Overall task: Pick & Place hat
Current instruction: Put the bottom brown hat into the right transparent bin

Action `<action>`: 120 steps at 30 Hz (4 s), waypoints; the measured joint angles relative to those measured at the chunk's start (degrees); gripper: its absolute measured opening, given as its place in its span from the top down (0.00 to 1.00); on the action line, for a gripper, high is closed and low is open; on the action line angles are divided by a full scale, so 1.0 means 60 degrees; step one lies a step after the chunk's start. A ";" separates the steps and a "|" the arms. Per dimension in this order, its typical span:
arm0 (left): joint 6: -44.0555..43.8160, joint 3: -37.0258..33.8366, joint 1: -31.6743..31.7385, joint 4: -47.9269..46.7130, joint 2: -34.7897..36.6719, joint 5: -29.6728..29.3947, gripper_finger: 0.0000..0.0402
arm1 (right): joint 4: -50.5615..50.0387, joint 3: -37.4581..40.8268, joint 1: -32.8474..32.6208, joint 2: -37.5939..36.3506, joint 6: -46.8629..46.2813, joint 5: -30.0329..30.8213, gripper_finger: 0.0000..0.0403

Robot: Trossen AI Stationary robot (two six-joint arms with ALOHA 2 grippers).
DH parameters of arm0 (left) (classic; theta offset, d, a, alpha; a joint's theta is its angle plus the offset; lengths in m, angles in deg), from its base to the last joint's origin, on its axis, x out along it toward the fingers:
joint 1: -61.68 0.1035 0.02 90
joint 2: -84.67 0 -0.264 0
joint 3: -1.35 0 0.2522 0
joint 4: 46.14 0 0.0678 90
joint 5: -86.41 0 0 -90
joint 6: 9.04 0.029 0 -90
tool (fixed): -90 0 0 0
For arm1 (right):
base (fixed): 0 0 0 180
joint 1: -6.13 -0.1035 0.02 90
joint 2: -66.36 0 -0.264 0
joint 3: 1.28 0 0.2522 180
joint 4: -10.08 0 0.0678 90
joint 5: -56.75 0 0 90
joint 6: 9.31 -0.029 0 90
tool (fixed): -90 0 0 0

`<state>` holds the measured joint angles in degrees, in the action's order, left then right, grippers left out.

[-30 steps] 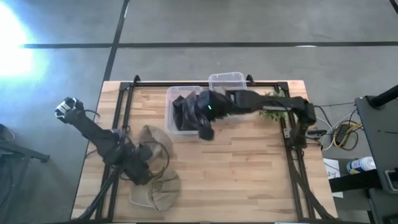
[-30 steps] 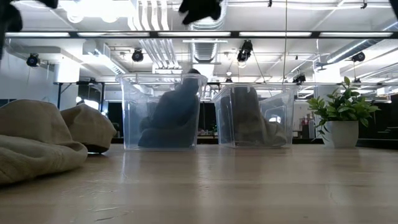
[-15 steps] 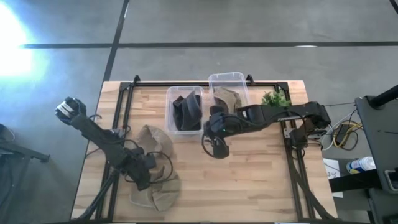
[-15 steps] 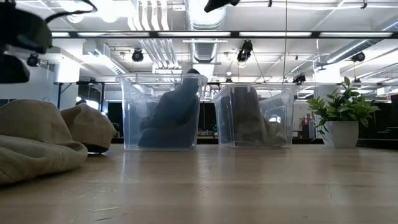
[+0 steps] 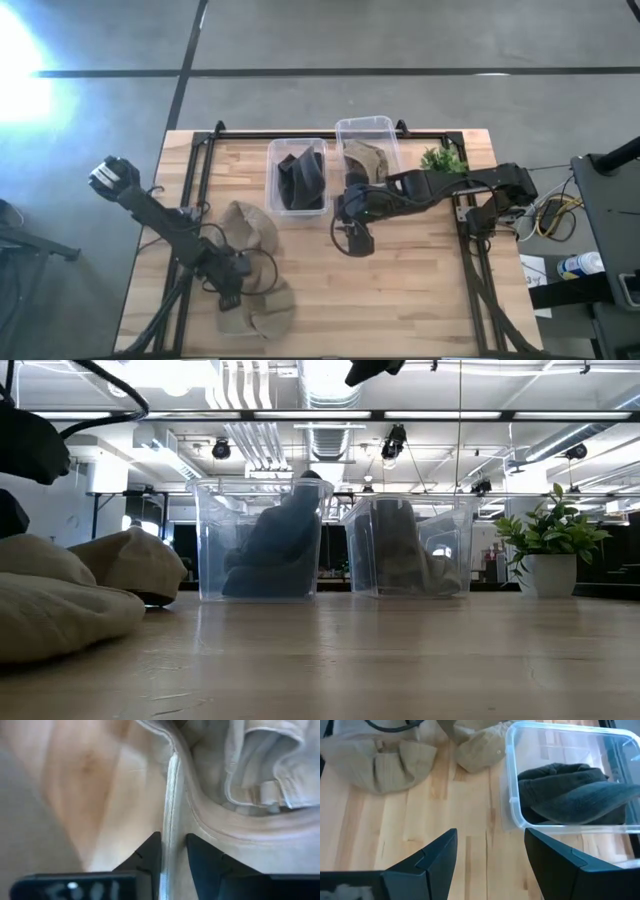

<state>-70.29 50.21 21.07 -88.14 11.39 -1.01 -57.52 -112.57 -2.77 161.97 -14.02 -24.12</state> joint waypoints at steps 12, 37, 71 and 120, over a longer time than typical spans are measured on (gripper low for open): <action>-0.0497 -0.0014 0.0380 0.2327 0.0045 -0.0507 0.98 | -0.1022 0.0210 -0.0579 -0.0703 -0.1141 0.0030 0.48; 0.5832 0.3192 0.4282 0.5852 0.0411 -0.8996 0.98 | 0.0360 0.5287 -0.3235 -0.5331 -0.9772 0.3542 0.52; 0.3211 0.5332 0.6869 1.0066 -0.2634 -0.5746 0.97 | 0.5071 0.5987 -0.3206 -0.4790 -0.5253 1.0742 0.50; 0.0151 0.5226 0.3273 -0.3893 -0.0937 -0.5626 0.62 | -0.5969 -0.1287 0.5653 -0.0611 -0.2586 0.1999 0.97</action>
<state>-69.38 81.57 40.71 -111.50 5.77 -34.76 -93.34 -120.29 31.14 158.30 -29.54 -12.12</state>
